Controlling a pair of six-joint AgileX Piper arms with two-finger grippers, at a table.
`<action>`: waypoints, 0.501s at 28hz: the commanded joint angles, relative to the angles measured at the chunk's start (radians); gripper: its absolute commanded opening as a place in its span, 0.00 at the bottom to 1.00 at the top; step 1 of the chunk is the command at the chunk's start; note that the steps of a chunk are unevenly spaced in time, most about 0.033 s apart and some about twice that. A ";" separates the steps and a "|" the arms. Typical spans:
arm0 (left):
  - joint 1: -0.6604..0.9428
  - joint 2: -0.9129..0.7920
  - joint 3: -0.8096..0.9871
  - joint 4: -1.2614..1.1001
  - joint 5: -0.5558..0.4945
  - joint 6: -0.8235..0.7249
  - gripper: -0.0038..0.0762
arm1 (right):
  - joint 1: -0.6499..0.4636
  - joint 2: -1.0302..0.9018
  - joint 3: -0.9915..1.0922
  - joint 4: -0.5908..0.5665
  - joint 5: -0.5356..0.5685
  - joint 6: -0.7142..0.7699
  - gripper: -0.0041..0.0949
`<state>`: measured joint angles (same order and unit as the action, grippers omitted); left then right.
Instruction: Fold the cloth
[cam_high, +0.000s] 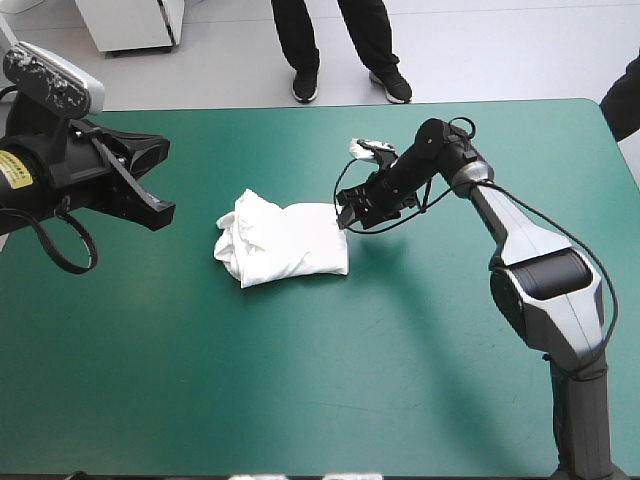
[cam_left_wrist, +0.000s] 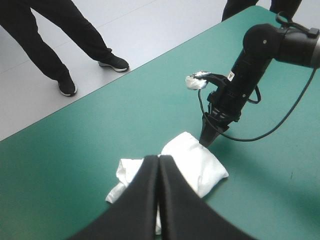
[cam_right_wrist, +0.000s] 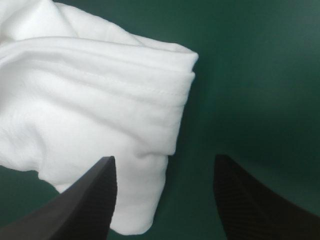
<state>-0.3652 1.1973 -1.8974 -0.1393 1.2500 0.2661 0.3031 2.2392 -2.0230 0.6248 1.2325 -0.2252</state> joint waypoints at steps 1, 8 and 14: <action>-0.001 -0.016 -0.025 -0.010 0.037 -0.005 0.04 | 0.000 -0.041 -0.024 0.072 0.002 -0.025 0.60; -0.001 -0.016 -0.025 -0.004 0.037 -0.005 0.04 | 0.006 -0.009 -0.024 0.138 -0.014 -0.054 0.60; -0.001 -0.016 -0.025 0.002 0.037 -0.003 0.04 | 0.060 0.044 -0.024 0.143 -0.006 -0.067 0.60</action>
<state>-0.3652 1.1973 -1.8974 -0.1321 1.2500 0.2661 0.3366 2.3217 -2.0272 0.7319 1.2157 -0.2713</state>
